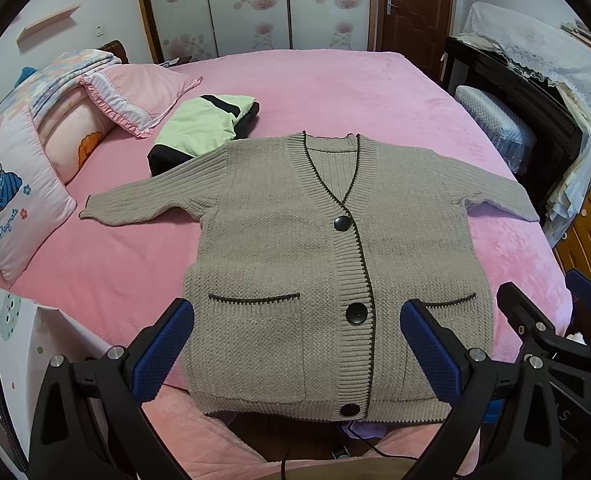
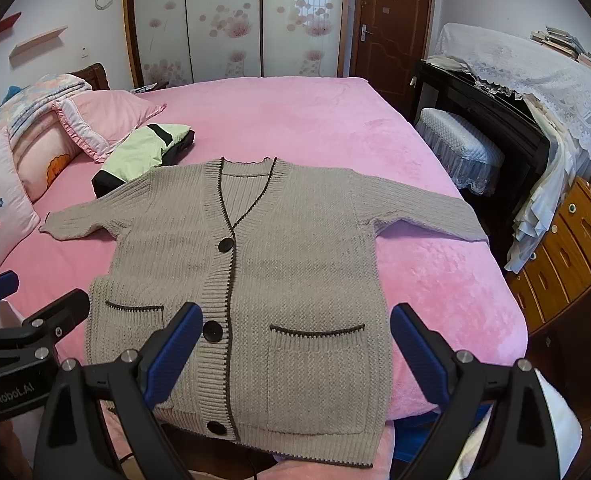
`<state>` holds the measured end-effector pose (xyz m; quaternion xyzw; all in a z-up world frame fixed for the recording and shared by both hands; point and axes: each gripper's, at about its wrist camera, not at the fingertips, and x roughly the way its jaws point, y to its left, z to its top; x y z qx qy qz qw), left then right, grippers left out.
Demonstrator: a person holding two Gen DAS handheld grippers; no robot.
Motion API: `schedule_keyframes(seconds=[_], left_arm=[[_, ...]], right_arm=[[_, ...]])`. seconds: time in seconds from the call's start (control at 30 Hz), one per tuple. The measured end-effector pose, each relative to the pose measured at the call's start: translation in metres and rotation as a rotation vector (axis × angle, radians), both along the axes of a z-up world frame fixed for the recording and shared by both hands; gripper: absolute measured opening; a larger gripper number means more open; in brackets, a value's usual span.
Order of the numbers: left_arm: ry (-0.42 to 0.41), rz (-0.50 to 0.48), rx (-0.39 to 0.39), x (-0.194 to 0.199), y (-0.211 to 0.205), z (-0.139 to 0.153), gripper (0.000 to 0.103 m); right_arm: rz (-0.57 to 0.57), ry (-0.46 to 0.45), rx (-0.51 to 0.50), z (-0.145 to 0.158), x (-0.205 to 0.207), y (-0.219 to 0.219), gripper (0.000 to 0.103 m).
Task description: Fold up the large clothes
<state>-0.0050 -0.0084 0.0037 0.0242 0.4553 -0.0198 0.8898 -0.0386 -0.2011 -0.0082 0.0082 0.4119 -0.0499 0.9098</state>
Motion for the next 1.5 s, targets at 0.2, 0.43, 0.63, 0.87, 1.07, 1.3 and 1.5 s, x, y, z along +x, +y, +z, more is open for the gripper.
schedule_keyframes(seconds=[0.2, 0.43, 0.63, 0.87, 1.07, 1.3, 1.5], left_arm=[[0.001, 0.006, -0.004, 0.001, 0.002, 0.0, 0.102], [0.003, 0.014, -0.012, 0.002, 0.005, -0.001, 0.102], [0.002, 0.013, -0.011, 0.002, 0.005, -0.001, 0.102], [-0.003, 0.024, -0.015, 0.004, 0.009, 0.002, 0.102], [-0.016, 0.027, -0.016, 0.004, 0.009, 0.005, 0.102], [-0.049, 0.055, -0.02, 0.003, 0.015, 0.016, 0.102], [-0.073, 0.079, -0.019, 0.006, 0.023, 0.026, 0.102]], right_arm=[[0.001, 0.004, -0.003, -0.001, 0.001, 0.0, 0.096], [0.009, 0.013, -0.017, -0.001, 0.002, 0.005, 0.096], [0.008, 0.011, -0.019, 0.0, 0.003, 0.005, 0.096], [0.019, 0.005, -0.024, 0.004, 0.002, 0.008, 0.096], [0.027, -0.014, -0.038, 0.01, 0.0, 0.01, 0.096], [0.015, -0.048, -0.049, 0.02, -0.002, 0.005, 0.096], [0.014, -0.068, -0.048, 0.029, 0.001, 0.004, 0.096]])
